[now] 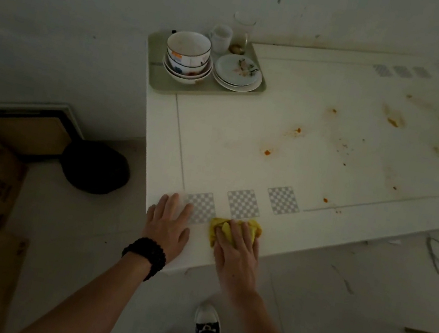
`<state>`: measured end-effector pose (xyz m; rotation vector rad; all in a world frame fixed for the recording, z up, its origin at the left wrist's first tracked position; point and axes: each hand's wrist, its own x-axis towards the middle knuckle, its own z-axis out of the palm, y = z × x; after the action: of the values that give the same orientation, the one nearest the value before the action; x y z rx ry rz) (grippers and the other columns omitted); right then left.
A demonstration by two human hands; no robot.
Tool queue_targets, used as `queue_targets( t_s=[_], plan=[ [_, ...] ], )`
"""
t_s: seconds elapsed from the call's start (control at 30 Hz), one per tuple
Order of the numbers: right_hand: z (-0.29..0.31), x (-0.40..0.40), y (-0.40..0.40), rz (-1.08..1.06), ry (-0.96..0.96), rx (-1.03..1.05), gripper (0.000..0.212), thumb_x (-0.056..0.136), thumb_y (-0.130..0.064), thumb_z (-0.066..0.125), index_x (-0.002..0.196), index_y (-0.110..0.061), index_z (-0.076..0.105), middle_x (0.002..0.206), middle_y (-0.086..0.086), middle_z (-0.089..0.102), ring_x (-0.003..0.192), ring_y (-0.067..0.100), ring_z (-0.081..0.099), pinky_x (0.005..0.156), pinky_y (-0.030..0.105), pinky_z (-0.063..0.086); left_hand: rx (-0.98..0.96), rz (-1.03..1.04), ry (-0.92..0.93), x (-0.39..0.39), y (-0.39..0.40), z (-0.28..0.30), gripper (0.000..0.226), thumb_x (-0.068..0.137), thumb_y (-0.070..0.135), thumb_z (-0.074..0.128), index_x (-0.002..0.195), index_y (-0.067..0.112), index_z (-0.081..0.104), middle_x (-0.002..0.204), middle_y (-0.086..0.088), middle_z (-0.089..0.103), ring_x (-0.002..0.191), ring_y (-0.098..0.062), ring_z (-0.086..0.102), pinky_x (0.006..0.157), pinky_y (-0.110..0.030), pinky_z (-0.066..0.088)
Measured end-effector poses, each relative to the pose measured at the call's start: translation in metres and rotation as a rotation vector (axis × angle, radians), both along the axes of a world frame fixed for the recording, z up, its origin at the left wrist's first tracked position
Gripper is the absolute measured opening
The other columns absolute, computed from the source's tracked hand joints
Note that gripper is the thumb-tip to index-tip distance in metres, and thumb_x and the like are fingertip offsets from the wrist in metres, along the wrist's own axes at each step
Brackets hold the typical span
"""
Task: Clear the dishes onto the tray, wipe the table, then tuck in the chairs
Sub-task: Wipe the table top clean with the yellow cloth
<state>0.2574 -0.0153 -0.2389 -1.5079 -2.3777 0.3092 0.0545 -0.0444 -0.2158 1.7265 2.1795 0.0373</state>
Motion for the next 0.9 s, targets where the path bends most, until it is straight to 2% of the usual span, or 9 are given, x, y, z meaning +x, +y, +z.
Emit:
queue_targets(
  t_s=[0.13, 0.23, 0.33, 0.47, 0.63, 0.73, 0.8, 0.9],
  plan=[
    [0.000, -0.018, 0.018, -0.013, -0.028, -0.036, 0.038, 0.096, -0.040, 0.044, 0.124, -0.030, 0.069, 0.146, 0.003, 0.054, 0.139, 0.035, 0.044, 0.108, 0.059, 0.038, 0.000, 0.043, 0.027, 0.004, 0.022, -0.002, 0.062, 0.090, 0.045, 0.028, 0.150, 0.030, 0.027, 0.160, -0.016, 0.011, 0.147, -0.041, 0.007, 0.116, -0.055, 0.012],
    [0.001, -0.034, 0.037, 0.055, -0.045, -0.040, 0.037, 0.095, -0.039, 0.046, 0.126, -0.031, 0.067, 0.147, 0.002, 0.053, 0.140, 0.035, 0.042, 0.109, 0.060, 0.038, 0.013, 0.077, 0.047, -0.002, 0.041, -0.001, 0.056, 0.095, 0.044, 0.032, 0.150, 0.034, 0.025, 0.161, -0.014, 0.008, 0.147, -0.038, 0.004, 0.116, -0.054, 0.010],
    [0.003, -0.054, 0.063, 0.140, -0.066, -0.058, 0.038, 0.095, -0.038, 0.047, 0.128, -0.031, 0.065, 0.148, 0.002, 0.052, 0.142, 0.035, 0.040, 0.112, 0.061, 0.033, 0.011, 0.150, 0.035, -0.014, 0.064, 0.002, 0.054, 0.098, 0.042, 0.033, 0.150, 0.033, 0.022, 0.161, -0.013, 0.005, 0.148, -0.037, 0.001, 0.117, -0.054, 0.011],
    [0.008, -0.087, 0.105, 0.225, -0.113, -0.115, 0.043, 0.097, -0.041, 0.038, 0.133, -0.031, 0.060, 0.152, 0.002, 0.047, 0.145, 0.036, 0.035, 0.114, 0.061, 0.030, -0.003, 0.220, 0.066, -0.033, 0.091, 0.001, 0.052, 0.098, 0.042, 0.033, 0.149, 0.034, 0.024, 0.160, -0.013, 0.010, 0.147, -0.038, 0.007, 0.114, -0.055, 0.018],
    [0.009, -0.120, 0.161, 0.334, -0.129, -0.130, 0.044, 0.097, -0.041, 0.038, 0.135, -0.030, 0.058, 0.153, 0.003, 0.046, 0.145, 0.036, 0.035, 0.114, 0.061, 0.030, -0.008, 0.277, 0.066, -0.056, 0.126, 0.001, 0.054, 0.098, 0.043, 0.035, 0.150, 0.033, 0.025, 0.161, -0.014, 0.010, 0.147, -0.037, 0.007, 0.116, -0.054, 0.016],
    [0.013, -0.149, 0.202, 0.381, -0.143, -0.144, 0.047, 0.099, -0.044, 0.032, 0.140, -0.032, 0.052, 0.157, 0.002, 0.039, 0.148, 0.034, 0.026, 0.117, 0.060, 0.023, 0.002, 0.317, 0.078, -0.070, 0.143, 0.005, 0.057, 0.097, 0.046, 0.037, 0.151, 0.032, 0.024, 0.161, -0.011, 0.011, 0.148, -0.035, 0.008, 0.116, -0.050, 0.017],
    [0.018, -0.173, 0.233, 0.413, -0.171, -0.196, 0.045, 0.102, -0.043, 0.034, 0.144, -0.034, 0.047, 0.161, 0.001, 0.030, 0.151, 0.032, 0.017, 0.120, 0.057, 0.015, 0.010, 0.333, 0.081, -0.074, 0.145, 0.005, 0.060, 0.095, 0.049, 0.040, 0.151, 0.032, 0.027, 0.161, -0.009, 0.015, 0.148, -0.033, 0.013, 0.116, -0.048, 0.020],
    [0.023, -0.203, 0.271, 0.456, -0.196, -0.202, 0.045, 0.103, -0.041, 0.036, 0.146, -0.034, 0.044, 0.162, -0.002, 0.026, 0.151, 0.030, 0.012, 0.121, 0.055, 0.011, 0.028, 0.333, 0.122, -0.071, 0.144, 0.003, 0.059, 0.091, 0.048, 0.048, 0.146, 0.030, 0.039, 0.157, -0.011, 0.029, 0.144, -0.034, 0.027, 0.111, -0.048, 0.030]
  ],
)
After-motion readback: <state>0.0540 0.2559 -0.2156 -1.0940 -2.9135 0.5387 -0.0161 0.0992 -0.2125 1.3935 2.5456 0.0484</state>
